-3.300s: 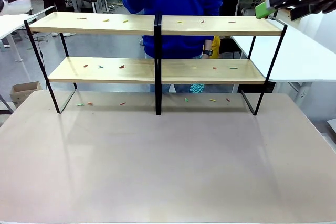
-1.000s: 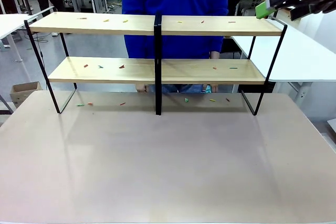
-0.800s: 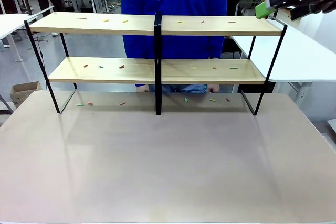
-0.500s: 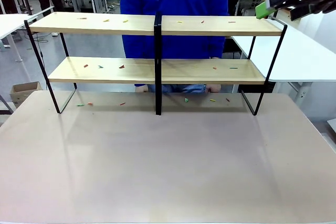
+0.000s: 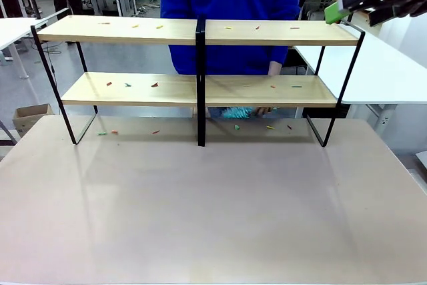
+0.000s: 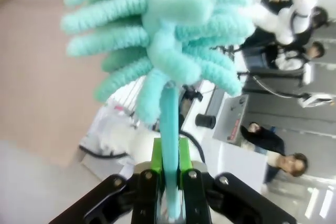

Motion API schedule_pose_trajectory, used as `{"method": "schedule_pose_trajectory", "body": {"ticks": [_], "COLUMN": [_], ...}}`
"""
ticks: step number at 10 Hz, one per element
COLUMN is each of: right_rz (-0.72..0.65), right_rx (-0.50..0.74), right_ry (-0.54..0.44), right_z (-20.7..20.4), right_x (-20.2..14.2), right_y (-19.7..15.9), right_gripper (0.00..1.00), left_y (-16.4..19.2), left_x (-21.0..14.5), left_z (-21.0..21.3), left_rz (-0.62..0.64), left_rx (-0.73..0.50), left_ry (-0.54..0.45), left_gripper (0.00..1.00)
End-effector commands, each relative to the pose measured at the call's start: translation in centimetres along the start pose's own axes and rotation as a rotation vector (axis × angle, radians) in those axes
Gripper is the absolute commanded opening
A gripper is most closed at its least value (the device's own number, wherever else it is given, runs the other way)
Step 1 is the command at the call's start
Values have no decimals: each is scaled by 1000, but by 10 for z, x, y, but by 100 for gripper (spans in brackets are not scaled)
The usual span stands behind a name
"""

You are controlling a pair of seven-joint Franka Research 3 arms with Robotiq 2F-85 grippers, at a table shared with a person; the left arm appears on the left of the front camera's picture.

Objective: Clean the shelves.
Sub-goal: Pick up the Duster when the human hands it over.

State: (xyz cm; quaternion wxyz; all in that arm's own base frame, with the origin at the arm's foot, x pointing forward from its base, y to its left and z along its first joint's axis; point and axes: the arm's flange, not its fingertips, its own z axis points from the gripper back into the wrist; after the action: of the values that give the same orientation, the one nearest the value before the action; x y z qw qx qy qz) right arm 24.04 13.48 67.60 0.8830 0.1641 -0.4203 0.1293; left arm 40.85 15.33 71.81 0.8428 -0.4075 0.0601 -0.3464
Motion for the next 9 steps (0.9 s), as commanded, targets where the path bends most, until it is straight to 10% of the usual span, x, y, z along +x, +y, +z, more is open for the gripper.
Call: {"method": "schedule_pose_trajectory", "body": {"ticks": [1, 4, 9], "right_rz": [-1, -1, -1], "right_rx": [6, 6, 6], "right_ry": [-1, -1, -1], "right_z": [1, 1, 1], "right_x": [1, 1, 1], "right_y": [-1, -1, -1], "right_gripper": [100, 100, 100], "left_y": [-34, -10, -25], "left_x": [-113, -129, -125], "left_z": [-23, -5, -5], "left_rz": [21, 77, 42], "left_rx": [-66, -49, -26], "left_ry": [-47, -172, -83], "left_gripper": [13, 13, 13]}}
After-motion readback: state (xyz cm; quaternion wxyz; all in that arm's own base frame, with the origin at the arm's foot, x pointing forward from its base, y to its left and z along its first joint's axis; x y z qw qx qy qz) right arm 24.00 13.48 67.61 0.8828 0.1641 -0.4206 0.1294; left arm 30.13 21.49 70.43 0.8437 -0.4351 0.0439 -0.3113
